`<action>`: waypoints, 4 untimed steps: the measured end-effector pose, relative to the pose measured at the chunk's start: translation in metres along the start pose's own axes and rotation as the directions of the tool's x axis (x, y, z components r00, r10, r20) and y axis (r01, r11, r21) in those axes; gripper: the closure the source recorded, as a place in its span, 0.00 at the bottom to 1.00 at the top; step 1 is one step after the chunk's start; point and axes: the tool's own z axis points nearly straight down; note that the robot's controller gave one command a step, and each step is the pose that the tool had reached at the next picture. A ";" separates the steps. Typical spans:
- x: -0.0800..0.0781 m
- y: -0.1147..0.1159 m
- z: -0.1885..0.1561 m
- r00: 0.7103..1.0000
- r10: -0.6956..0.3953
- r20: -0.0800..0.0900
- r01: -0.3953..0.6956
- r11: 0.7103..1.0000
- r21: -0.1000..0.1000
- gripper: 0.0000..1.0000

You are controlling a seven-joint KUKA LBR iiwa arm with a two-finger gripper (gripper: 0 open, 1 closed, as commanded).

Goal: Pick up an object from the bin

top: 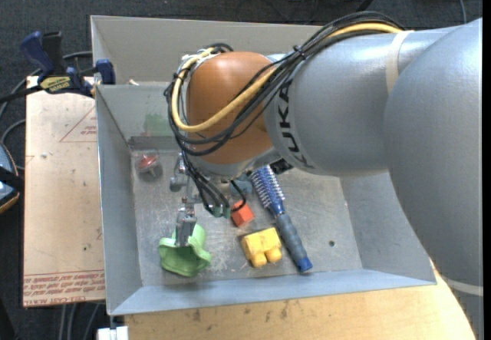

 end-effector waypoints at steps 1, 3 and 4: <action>0.032 -0.018 0.104 0.994 -0.104 0.019 0.104 0.995 -0.004 0.00; 0.053 -0.058 0.077 0.982 0.191 0.006 -0.191 0.982 -0.002 0.00; 0.046 -0.045 0.099 0.999 -0.016 0.034 0.016 1.000 -0.007 0.00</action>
Offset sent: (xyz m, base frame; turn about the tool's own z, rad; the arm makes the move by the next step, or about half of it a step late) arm -0.0356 -0.0199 -0.1056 -0.1059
